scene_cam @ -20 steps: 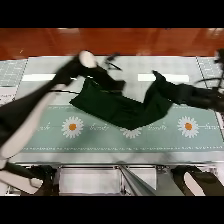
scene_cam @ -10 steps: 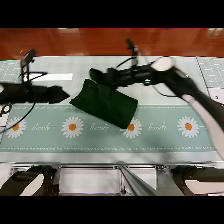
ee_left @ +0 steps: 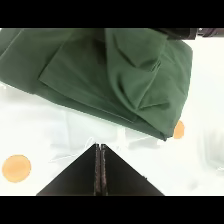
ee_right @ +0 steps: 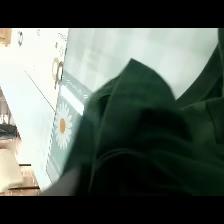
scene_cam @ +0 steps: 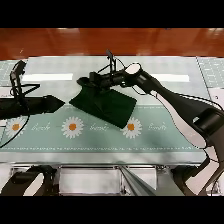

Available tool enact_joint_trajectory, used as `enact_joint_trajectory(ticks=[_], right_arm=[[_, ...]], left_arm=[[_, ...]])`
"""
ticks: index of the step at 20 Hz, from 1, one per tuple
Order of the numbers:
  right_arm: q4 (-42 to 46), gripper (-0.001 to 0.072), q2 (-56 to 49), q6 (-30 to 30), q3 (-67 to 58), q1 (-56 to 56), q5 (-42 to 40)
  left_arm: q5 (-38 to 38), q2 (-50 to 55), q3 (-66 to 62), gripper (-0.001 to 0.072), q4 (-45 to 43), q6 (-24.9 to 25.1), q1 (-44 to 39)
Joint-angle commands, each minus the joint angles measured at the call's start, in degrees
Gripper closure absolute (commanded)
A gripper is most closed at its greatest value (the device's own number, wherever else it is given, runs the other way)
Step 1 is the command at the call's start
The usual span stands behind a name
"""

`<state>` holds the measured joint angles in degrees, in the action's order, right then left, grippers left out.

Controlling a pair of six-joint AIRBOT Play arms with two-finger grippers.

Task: Fold the shirts.

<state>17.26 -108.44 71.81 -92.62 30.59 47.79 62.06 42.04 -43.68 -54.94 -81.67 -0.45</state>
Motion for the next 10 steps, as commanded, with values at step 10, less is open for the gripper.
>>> enact_joint_trajectory(ticks=[10], right_arm=[[27.58, 0.0302, 19.26, 7.87, 0.33, -24.52, 36.68]], left_arm=[[-7.87, -4.70, -16.96, 0.0682, -0.79, 0.92, 14.49]])
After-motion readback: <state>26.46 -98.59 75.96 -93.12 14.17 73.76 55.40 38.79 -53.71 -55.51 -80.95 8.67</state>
